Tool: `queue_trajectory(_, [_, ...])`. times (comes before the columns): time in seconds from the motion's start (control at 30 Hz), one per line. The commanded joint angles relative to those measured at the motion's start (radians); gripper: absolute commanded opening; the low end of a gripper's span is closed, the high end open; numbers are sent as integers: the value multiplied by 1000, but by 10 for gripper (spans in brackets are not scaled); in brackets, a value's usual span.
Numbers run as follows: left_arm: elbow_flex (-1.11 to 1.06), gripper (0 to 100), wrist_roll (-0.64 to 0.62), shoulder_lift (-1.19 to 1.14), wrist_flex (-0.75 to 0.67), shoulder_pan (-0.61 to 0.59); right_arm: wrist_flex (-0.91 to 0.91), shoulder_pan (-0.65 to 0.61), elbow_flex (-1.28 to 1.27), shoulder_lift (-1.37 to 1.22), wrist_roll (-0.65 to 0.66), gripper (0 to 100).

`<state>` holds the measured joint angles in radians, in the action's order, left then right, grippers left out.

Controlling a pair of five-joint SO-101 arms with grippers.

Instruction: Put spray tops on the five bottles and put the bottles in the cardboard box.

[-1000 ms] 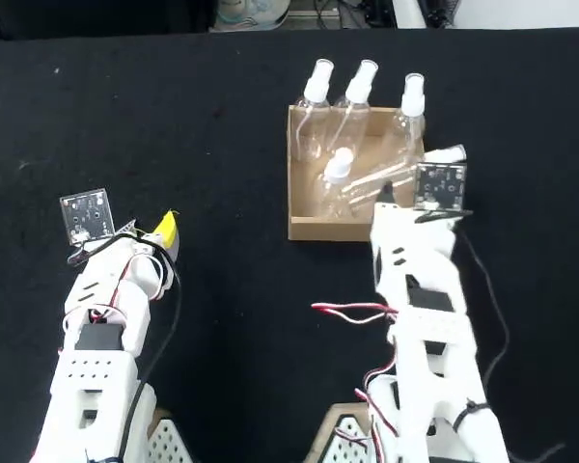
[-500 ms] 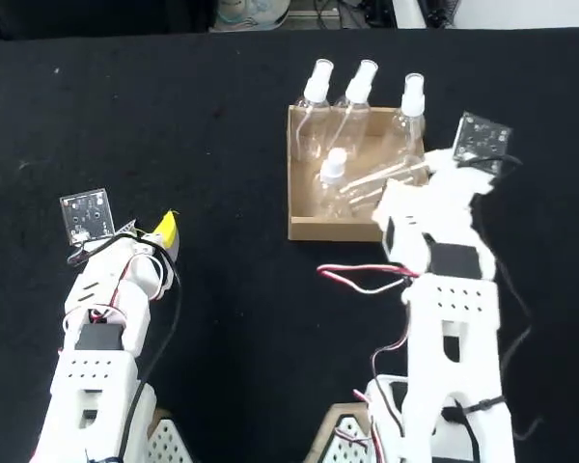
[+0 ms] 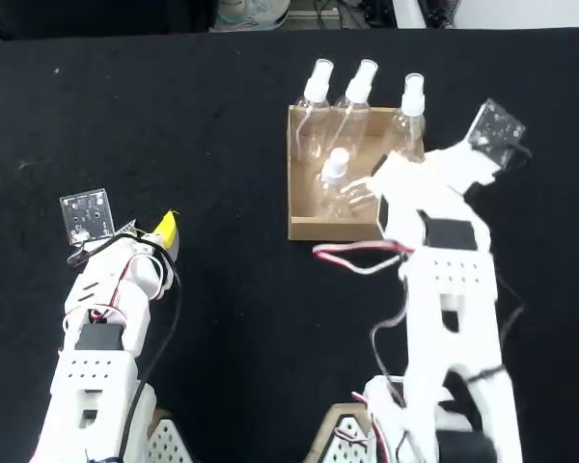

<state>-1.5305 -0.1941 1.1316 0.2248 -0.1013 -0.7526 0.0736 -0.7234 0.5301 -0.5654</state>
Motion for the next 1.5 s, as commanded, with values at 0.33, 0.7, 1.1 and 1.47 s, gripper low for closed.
queue_trajectory(0.33, [15, 191, -8, 15, -23, -4, 0, -17, 156, -216, -129, 251])
queue_trajectory(0.7, [13, 191, -8, 15, -23, -5, -2, -15, 265, -383, -169, 251])
queue_trajectory(1.1, [13, 191, -9, 15, -23, -5, 0, 17, 355, -526, -170, 251])
queue_trajectory(1.47, [13, 191, -9, 15, -23, -8, 8, 18, 404, -591, -224, 251])
